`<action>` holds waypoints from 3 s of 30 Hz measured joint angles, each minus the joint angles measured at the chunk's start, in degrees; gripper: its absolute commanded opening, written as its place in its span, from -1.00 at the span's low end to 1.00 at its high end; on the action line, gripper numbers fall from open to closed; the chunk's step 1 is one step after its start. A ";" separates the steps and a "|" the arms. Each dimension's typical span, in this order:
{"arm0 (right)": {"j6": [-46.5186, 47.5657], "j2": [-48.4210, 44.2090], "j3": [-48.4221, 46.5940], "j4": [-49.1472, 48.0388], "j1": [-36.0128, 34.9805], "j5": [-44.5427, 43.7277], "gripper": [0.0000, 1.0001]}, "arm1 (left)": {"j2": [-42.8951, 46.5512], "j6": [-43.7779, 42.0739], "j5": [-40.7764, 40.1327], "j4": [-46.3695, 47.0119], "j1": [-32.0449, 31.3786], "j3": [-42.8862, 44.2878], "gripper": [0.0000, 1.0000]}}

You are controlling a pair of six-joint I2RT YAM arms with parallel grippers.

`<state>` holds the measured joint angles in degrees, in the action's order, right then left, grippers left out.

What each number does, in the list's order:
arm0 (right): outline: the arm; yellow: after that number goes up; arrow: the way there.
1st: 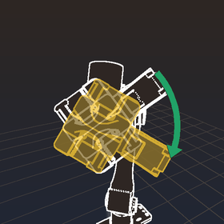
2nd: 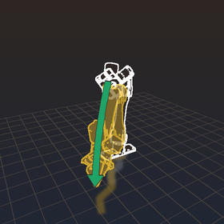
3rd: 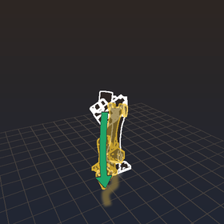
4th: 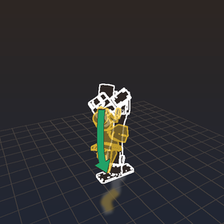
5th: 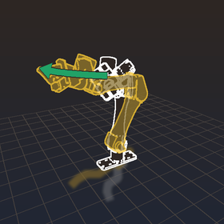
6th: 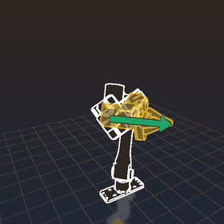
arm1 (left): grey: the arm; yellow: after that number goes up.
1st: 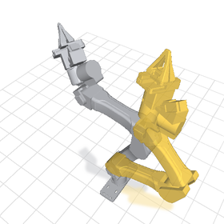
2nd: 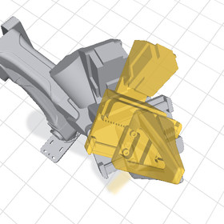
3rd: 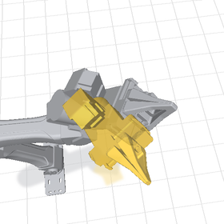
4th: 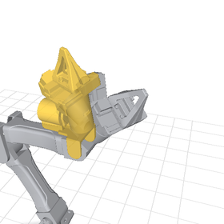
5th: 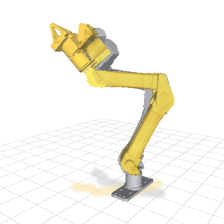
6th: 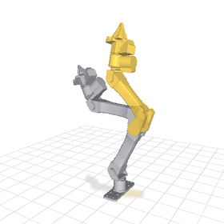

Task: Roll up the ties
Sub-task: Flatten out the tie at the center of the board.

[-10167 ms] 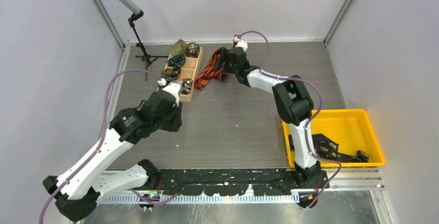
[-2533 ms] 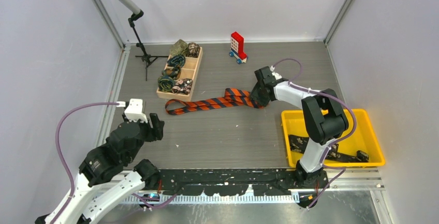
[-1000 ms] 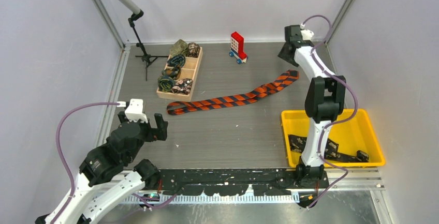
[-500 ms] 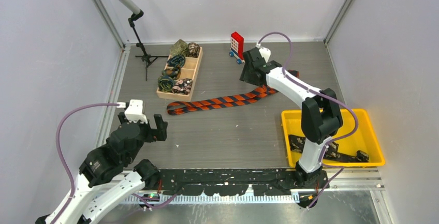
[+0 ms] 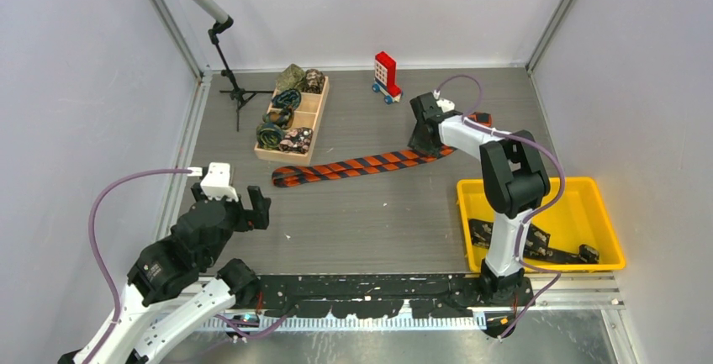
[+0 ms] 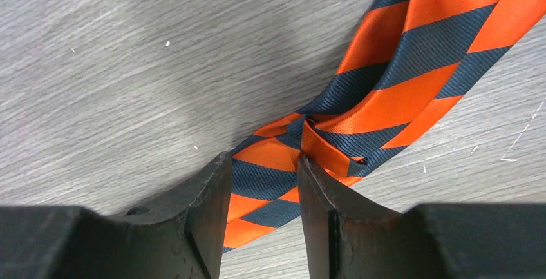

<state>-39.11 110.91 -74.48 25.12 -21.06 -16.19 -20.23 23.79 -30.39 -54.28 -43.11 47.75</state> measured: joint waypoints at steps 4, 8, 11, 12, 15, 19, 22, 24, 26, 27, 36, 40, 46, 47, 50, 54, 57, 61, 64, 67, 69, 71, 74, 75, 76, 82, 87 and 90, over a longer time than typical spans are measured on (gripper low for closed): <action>0.55 0.09 -0.48 0.70 -0.02 1.11 -0.13 | 0.48 0.07 -0.07 -0.02 0.00 0.00 0.83; 1.22 -0.17 -2.95 2.82 -2.10 2.32 -0.14 | 0.59 0.22 -0.13 0.00 0.00 0.00 0.95; 1.07 -1.40 -4.55 3.39 -5.99 2.82 -0.18 | 0.52 0.22 0.07 0.31 0.00 -0.24 0.95; 0.85 -1.95 -4.94 3.37 -7.50 3.19 -0.21 | 0.44 0.20 0.17 0.44 0.00 -0.42 0.95; -1.27 -3.23 -6.56 2.29 -12.98 4.72 -0.27 | -0.57 0.20 0.66 0.61 0.00 -0.79 0.91; -4.44 -1.97 -11.19 1.22 -19.26 7.15 -0.30 | -1.99 0.28 0.94 0.68 0.00 -0.81 0.85; -6.43 1.49 -16.37 -0.20 -22.58 8.87 -0.38 | -2.60 1.14 0.96 0.55 0.00 -0.81 0.82; -8.04 4.37 -19.04 -1.81 -24.11 10.05 -0.46 | -2.86 1.53 0.94 0.35 0.00 -0.81 0.80; -9.38 6.64 -20.00 -2.78 -24.79 10.71 -0.50 | -2.91 1.79 0.94 0.31 0.00 -0.81 0.79; -10.03 7.76 -20.15 -3.13 -24.92 11.02 -0.52 | -2.89 1.92 0.94 0.28 0.00 -0.81 0.79; -12.87 14.73 -19.19 -4.26 -24.72 12.55 -0.66 | -2.75 2.82 0.92 -0.04 0.00 -0.81 0.78; -12.98 14.34 -17.05 -5.84 -24.70 12.44 -0.69 | -2.78 2.82 0.90 -0.04 0.00 -0.81 0.79; -12.02 10.54 -10.82 -8.44 -24.63 12.17 -0.71 | -3.08 2.84 0.92 0.00 0.00 -0.81 0.71; -11.78 9.62 -9.51 -8.41 -24.52 12.13 -0.71 | -3.39 3.13 0.90 -0.02 0.00 -0.81 0.70; -10.93 6.34 -4.74 -8.90 -24.13 11.96 -0.72 | -5.27 5.53 1.09 -0.02 0.00 -0.72 0.67; -9.14 1.84 1.03 -8.70 -23.63 11.52 -0.72 | -9.44 9.09 2.99 0.52 0.00 -0.74 0.56; -6.93 -0.61 2.99 -6.32 -23.34 10.71 -0.72 | -13.27 12.02 4.50 2.49 0.00 -1.81 0.48; -4.07 -3.52 3.82 -2.69 -23.17 9.81 -0.72 | -17.22 15.19 5.86 6.01 0.00 -5.44 0.37; -2.62 -6.47 3.82 -0.66 -23.12 9.84 -0.72 | -20.31 16.52 6.19 9.53 0.00 -8.02 0.35; -2.36 -9.03 3.78 -0.07 -23.15 10.21 -0.72 | -25.46 16.79 6.49 13.16 0.59 -8.55 0.29; -2.40 -10.45 3.76 -0.28 -23.28 10.64 -0.72 | -28.98 16.76 6.99 15.72 1.46 -8.55 0.24; -2.89 -10.91 3.54 -1.03 -23.47 11.69 -0.73 | -33.86 16.72 8.20 18.53 3.32 -8.52 0.19; -3.93 -10.58 2.78 -2.14 -23.98 13.16 -0.74 | -39.36 16.65 10.32 22.08 6.47 -8.48 0.01; -4.42 -10.21 2.10 -2.71 -24.28 13.77 -0.75 | -41.09 16.57 11.13 23.34 7.69 -8.44 -0.07; -4.72 -9.64 1.33 -3.15 -24.57 14.36 -0.75 | -42.80 16.50 11.98 24.68 8.94 -8.39 -0.13; -6.80 -4.66 -2.78 -8.00 -26.23 17.90 -0.79 | -49.44 16.20 14.67 29.90 11.78 -8.15 -0.27; -8.28 -0.79 -3.19 -10.40 -26.97 20.15 -0.81 | -53.35 16.22 15.98 33.27 11.76 -8.17 -0.30; -8.76 0.66 -3.19 -10.54 -27.23 20.81 -0.82 | -54.69 16.24 16.46 34.36 11.76 -8.37 -0.34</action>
<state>-47.88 111.57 -77.67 14.59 -48.29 4.62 -74.91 40.03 -13.93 -19.92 -31.35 39.38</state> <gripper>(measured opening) 0.095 0.345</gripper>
